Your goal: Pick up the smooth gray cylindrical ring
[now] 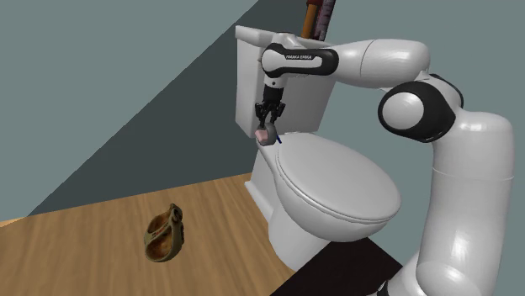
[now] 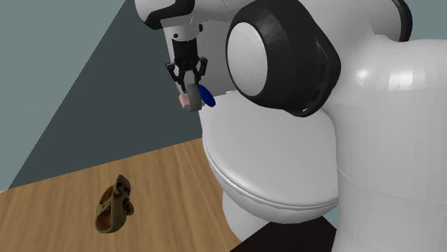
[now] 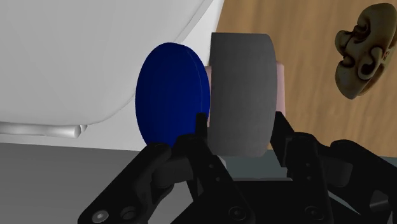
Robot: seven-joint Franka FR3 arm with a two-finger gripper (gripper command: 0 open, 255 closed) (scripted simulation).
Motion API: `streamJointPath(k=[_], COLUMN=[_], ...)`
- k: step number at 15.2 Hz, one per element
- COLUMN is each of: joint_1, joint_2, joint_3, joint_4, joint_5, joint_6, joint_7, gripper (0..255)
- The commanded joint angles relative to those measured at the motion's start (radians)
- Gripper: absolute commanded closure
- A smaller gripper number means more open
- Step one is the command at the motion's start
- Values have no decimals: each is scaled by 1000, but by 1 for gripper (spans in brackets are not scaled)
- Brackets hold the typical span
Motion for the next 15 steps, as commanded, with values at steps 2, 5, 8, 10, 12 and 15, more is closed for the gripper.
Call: streamJointPath(k=[2, 5, 8, 10, 12, 15], joint_1=[0, 0, 1, 0, 0, 0], joint_2=[0, -1, -1, -1, 0, 5], joint_3=[0, 0, 0, 0, 0, 0], joint_4=[-2, -3, -4, 23, 52, 100], joint_5=[0, 0, 0, 0, 0, 0], joint_6=[2, 2, 3, -24, -52, -95], joint_7=[0, 1, 1, 1, 1, 1], gripper=[255, 255, 255, 255, 255, 255])
